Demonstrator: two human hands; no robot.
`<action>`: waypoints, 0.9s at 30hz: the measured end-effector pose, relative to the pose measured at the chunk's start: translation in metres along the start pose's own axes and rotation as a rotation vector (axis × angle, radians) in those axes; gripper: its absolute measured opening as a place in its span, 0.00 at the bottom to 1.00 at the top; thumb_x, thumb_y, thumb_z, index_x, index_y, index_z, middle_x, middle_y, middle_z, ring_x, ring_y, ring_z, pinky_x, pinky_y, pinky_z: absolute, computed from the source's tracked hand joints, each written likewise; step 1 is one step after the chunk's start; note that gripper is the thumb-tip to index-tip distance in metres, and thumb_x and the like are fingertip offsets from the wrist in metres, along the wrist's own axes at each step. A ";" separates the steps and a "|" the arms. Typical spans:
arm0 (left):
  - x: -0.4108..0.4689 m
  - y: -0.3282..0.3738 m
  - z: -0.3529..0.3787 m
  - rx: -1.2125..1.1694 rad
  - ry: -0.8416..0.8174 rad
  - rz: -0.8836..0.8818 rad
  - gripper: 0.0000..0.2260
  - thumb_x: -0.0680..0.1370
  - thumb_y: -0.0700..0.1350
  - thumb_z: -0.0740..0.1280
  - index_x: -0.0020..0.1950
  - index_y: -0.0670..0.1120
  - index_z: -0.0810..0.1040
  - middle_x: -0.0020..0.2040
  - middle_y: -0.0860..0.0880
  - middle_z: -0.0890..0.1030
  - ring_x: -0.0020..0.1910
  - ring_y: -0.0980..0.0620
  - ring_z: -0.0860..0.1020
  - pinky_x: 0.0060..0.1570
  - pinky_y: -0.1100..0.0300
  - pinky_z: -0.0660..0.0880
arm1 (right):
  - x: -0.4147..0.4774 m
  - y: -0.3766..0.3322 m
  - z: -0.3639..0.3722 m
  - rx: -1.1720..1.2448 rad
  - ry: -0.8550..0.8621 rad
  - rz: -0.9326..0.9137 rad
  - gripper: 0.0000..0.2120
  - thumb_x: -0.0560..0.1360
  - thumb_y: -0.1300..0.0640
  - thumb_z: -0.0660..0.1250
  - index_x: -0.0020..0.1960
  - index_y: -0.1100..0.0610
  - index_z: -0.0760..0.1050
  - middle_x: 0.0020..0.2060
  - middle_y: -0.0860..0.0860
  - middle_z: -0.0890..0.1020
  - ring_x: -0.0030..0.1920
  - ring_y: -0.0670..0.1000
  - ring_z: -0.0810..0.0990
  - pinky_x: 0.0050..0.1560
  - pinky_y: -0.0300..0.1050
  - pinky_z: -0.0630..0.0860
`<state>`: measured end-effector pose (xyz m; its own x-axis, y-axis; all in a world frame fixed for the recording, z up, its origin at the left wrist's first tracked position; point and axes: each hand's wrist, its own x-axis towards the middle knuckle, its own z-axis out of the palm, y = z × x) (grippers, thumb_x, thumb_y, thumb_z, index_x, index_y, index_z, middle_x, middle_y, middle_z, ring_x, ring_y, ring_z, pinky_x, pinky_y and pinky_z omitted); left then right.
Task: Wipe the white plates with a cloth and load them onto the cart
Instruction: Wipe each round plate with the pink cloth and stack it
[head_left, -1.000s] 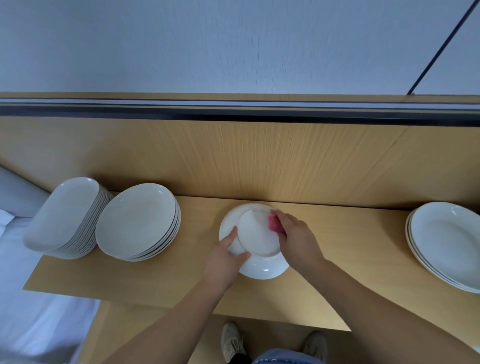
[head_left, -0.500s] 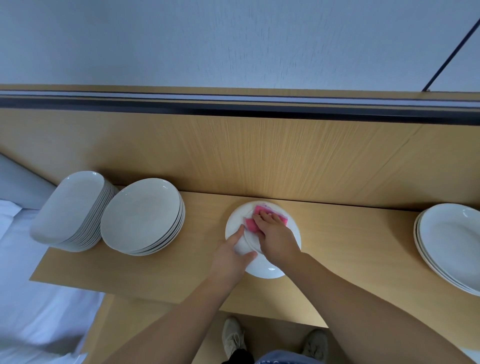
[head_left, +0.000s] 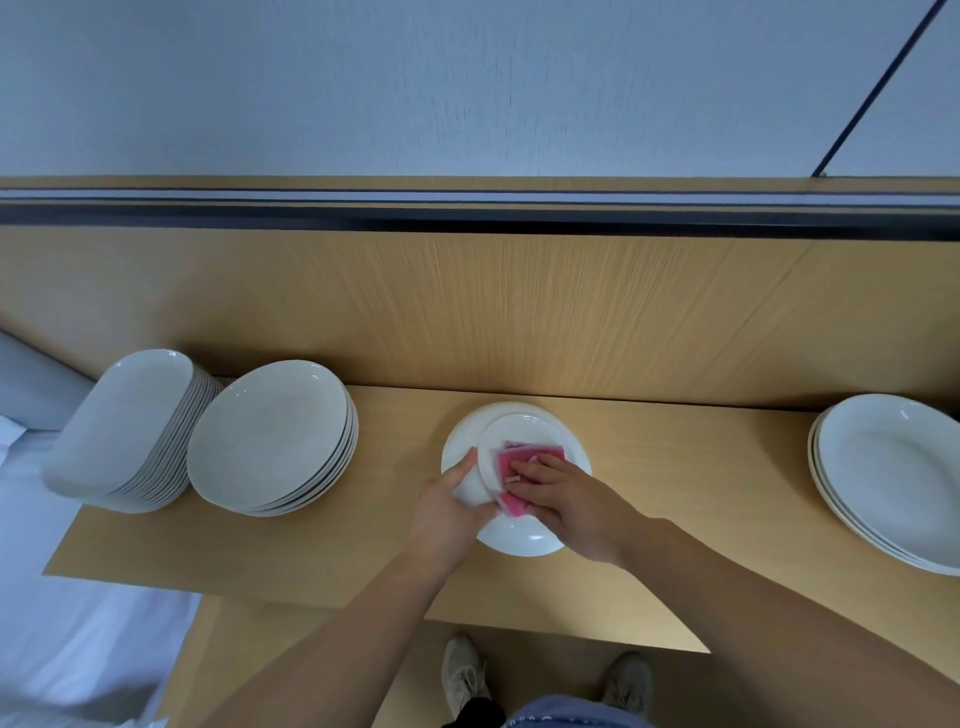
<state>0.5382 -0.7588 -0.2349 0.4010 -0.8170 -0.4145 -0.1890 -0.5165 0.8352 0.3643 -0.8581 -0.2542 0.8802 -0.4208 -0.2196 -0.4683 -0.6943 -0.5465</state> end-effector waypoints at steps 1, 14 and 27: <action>0.000 0.001 -0.001 0.002 -0.002 0.006 0.28 0.72 0.44 0.76 0.67 0.58 0.70 0.53 0.58 0.74 0.50 0.59 0.74 0.49 0.67 0.72 | -0.004 0.002 -0.003 -0.008 0.007 -0.011 0.23 0.82 0.45 0.49 0.72 0.50 0.69 0.74 0.48 0.66 0.77 0.50 0.56 0.77 0.47 0.49; 0.002 0.010 -0.007 -0.048 -0.041 -0.002 0.35 0.70 0.41 0.76 0.74 0.52 0.65 0.63 0.53 0.71 0.60 0.53 0.70 0.60 0.54 0.73 | -0.009 0.027 -0.046 -0.153 -0.095 0.026 0.13 0.81 0.59 0.60 0.61 0.54 0.79 0.65 0.49 0.76 0.70 0.50 0.67 0.63 0.42 0.68; -0.014 0.042 0.004 -0.404 0.065 -0.194 0.13 0.73 0.41 0.73 0.56 0.47 0.78 0.54 0.47 0.83 0.53 0.46 0.81 0.56 0.43 0.78 | -0.032 0.026 -0.094 -0.096 0.104 0.080 0.11 0.81 0.57 0.59 0.58 0.55 0.79 0.62 0.47 0.76 0.62 0.51 0.73 0.59 0.44 0.71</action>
<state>0.5215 -0.7702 -0.1954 0.4523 -0.6907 -0.5642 0.2546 -0.5062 0.8240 0.3162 -0.9173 -0.1857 0.8292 -0.5321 -0.1714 -0.5464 -0.7066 -0.4497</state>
